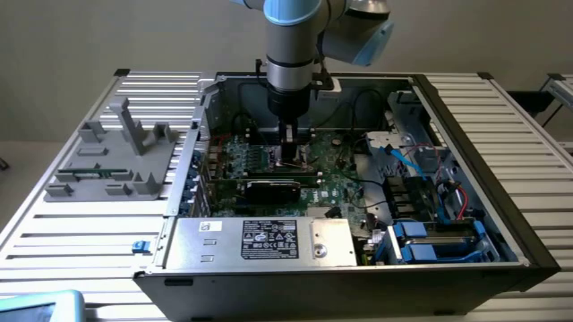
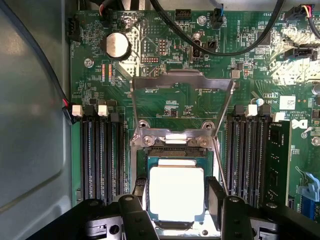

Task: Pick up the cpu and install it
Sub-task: 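Place the cpu into insertion slot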

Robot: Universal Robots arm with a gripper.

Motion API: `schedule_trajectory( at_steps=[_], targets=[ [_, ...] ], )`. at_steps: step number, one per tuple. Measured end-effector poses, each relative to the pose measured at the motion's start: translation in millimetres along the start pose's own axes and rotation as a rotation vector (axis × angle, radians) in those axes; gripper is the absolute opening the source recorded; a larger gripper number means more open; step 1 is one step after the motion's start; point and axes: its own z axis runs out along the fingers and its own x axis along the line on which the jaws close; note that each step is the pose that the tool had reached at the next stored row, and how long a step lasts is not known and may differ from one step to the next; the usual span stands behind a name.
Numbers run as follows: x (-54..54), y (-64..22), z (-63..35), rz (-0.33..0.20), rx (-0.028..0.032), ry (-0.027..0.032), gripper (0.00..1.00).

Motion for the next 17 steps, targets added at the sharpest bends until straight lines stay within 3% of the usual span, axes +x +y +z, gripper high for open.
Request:
schedule_trajectory(
  at_steps=[5,17],
  targets=[
    [-0.5,0.1,1.2,0.0,0.0007,0.0057,0.56],
    [-2.0,-0.1,1.2,0.006,0.0002,0.0091,0.56]
  ],
)
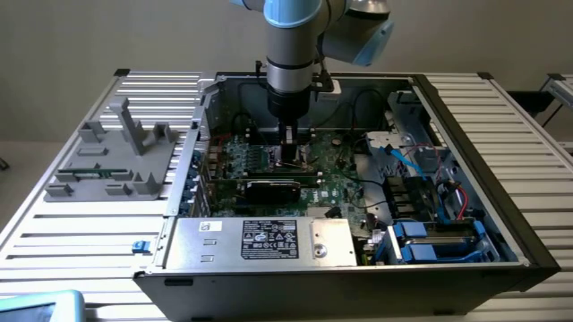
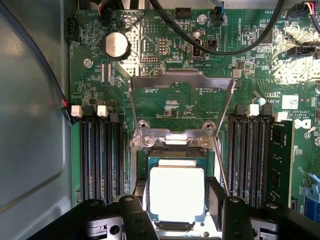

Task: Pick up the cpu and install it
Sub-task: 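Place the cpu into insertion slot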

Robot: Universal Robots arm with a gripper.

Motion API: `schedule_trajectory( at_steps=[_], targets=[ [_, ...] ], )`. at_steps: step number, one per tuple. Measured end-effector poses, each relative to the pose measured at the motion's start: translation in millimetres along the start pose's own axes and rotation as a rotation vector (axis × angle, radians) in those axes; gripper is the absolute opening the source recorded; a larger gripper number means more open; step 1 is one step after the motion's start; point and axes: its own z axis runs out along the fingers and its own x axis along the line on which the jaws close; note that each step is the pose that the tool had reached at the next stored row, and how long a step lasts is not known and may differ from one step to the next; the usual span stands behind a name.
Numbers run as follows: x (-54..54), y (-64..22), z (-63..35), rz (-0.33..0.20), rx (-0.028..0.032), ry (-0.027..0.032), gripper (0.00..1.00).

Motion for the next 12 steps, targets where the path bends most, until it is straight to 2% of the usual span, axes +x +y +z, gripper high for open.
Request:
schedule_trajectory(
  at_steps=[12],
  targets=[
    [-0.1,0.2,1.2,0.002,-0.0085,0.0,0.56]
  ],
)
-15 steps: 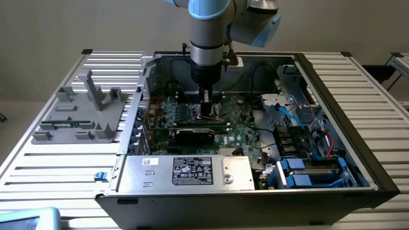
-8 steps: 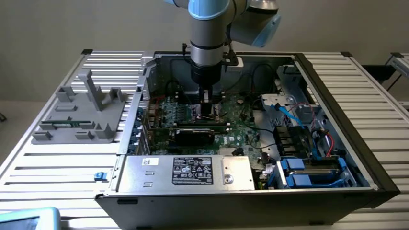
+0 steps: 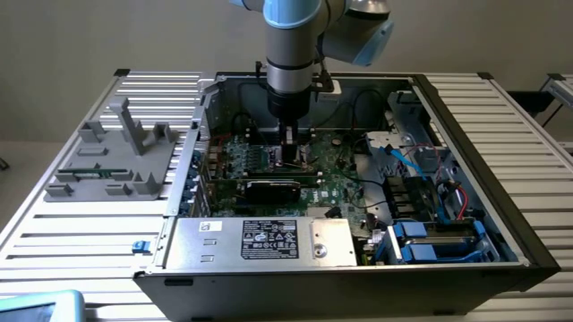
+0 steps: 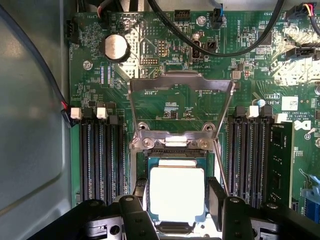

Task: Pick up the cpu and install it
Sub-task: 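Place the cpu into insertion slot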

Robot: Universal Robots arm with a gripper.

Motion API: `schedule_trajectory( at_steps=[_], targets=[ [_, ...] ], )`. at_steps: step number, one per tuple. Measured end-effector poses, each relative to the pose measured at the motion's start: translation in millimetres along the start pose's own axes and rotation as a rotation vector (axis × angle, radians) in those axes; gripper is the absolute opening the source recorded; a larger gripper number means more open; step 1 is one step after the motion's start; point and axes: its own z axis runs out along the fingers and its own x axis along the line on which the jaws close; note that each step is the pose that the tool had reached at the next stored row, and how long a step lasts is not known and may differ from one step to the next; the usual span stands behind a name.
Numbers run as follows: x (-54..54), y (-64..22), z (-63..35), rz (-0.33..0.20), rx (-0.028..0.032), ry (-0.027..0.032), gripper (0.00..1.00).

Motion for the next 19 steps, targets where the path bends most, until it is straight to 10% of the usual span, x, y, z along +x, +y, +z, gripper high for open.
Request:
schedule_trajectory(
  at_steps=[19],
  targets=[
    [-0.3,-0.2,1.0,0.003,-0.0057,0.0042,0.56]
  ],
)
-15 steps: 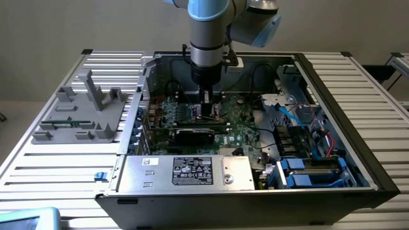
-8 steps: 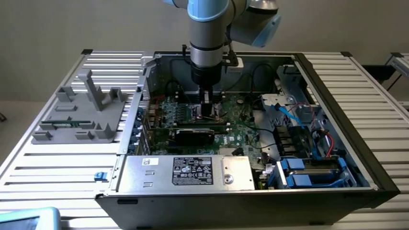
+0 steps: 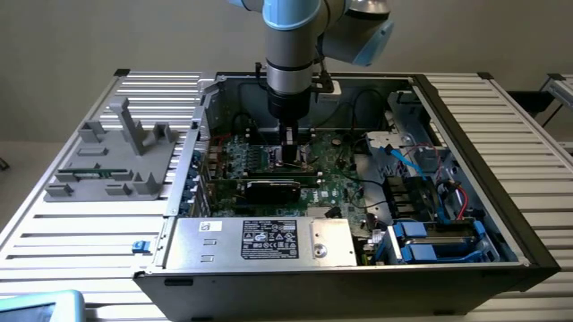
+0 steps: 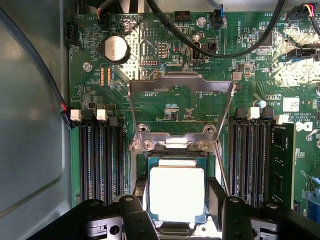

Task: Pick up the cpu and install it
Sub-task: 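Place the cpu into insertion slot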

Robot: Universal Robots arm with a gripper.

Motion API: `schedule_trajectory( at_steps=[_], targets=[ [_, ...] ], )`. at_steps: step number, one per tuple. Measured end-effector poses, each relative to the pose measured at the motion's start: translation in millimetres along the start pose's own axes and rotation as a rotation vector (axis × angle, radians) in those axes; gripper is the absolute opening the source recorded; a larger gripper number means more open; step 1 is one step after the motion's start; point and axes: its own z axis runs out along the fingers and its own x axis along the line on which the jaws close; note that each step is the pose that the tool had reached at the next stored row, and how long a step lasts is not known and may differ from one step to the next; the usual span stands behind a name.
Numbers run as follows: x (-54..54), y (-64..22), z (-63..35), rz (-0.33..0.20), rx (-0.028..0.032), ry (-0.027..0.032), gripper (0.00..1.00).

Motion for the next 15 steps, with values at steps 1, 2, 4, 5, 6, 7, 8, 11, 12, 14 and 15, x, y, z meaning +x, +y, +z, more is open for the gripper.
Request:
schedule_trajectory(
  at_steps=[1,2,4,5,6,7,8,11,12,14,15],
  targets=[
    [0.0,-0.3,0.0,0.0,0.0,0.0,0.56],
    [0.0,-0.7,0.0,0.0,-0.0004,0.0,0.56],
    [-0.1,-1.5,0.0,0.002,-0.002,-0.0001,0.56],
    [0.0,-1.9,0.0,0.003,-0.003,0.0,0.56],
    [0.0,-1.9,0.0,0.004,-0.0031,0.0,0.56],
    [-0.1,-1.9,0.1,0.005,-0.0032,0.0002,0.56],
    [-0.1,-1.9,0.1,0.005,-0.0033,0.0002,0.56],
    [-0.3,-2.0,0.6,0.006,-0.0033,0.0007,0.56],
    [-0.4,-2.0,0.7,0.006,-0.0033,0.0009,0.56],
    [-0.4,-1.9,0.9,0.006,-0.0032,0.002,0.56],
    [-0.4,-1.8,1.1,0.007,-0.0032,0.0028,0.56]
  ],
)
